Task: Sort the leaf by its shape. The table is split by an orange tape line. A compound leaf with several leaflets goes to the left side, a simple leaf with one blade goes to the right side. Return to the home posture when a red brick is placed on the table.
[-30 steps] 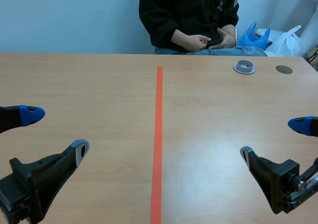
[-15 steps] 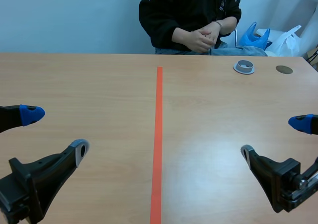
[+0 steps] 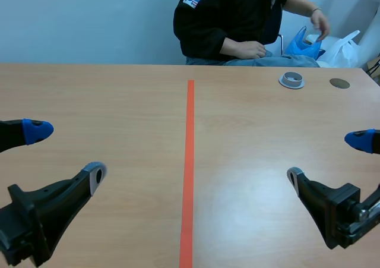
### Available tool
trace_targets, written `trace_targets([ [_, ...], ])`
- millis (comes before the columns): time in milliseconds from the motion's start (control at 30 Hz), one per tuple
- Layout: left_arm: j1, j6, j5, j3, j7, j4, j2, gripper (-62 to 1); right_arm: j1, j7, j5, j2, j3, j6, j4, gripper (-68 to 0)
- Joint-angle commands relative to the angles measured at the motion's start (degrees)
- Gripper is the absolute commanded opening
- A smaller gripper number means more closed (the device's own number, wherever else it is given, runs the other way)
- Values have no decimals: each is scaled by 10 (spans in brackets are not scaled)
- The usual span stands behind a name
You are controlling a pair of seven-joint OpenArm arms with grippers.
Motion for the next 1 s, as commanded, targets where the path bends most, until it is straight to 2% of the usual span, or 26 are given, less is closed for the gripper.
trace_targets([
  [0, -6, -1, -7, -2, 0, 10, 5, 14, 9, 7, 1, -3, 5, -3, -1, 4],
  [267, -8, -1, -8, -2, 28, 10, 4, 14, 16, 7, 0, -3, 4, -3, -2, 4],
  [967, -8, -12, -7, -2, 30, 10, 4, 14, 16, 7, 0, -3, 4, -3, -2, 4],
])
